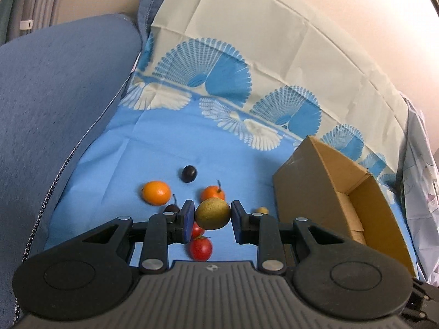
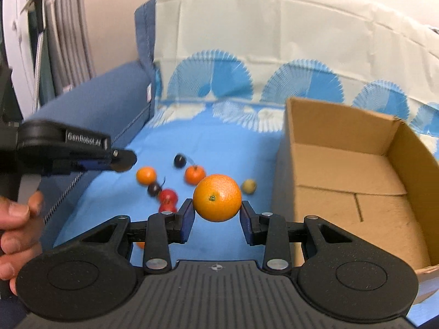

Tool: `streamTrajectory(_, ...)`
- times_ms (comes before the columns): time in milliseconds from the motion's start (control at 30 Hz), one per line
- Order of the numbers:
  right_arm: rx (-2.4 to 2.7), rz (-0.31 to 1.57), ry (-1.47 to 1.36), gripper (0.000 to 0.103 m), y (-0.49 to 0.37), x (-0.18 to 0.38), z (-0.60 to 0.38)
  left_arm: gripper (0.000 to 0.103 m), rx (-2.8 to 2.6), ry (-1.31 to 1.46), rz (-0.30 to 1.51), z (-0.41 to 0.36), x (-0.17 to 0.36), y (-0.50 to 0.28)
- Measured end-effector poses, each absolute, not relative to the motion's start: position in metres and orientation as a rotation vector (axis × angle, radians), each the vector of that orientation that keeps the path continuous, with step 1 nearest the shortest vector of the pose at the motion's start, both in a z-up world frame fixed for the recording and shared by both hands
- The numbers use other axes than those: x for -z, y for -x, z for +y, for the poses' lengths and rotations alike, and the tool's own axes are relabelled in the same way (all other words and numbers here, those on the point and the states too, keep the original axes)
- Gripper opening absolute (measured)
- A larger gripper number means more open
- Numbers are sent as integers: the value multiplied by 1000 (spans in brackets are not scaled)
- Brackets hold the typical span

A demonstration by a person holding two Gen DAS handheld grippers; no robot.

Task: Organize fruits
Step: 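Carry the orange and the yellow-green fruit over the box with both tools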

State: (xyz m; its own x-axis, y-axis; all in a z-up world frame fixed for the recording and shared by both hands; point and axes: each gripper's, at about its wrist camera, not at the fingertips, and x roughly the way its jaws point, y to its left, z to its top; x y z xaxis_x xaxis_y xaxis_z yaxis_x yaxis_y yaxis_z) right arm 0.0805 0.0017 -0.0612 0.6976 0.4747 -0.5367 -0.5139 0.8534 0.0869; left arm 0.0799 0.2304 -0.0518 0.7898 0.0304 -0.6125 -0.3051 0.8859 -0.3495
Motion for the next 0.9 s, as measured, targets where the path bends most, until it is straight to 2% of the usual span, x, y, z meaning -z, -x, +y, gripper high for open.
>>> streamTrajectory(400, -492, 506, -14, 37, -86, 35, -48, 32, -164, 447, 622, 214, 32, -90)
streamTrajectory(900, -358, 434, -90, 37, -139, 5, -128, 32, -114, 427, 645, 184, 40, -109)
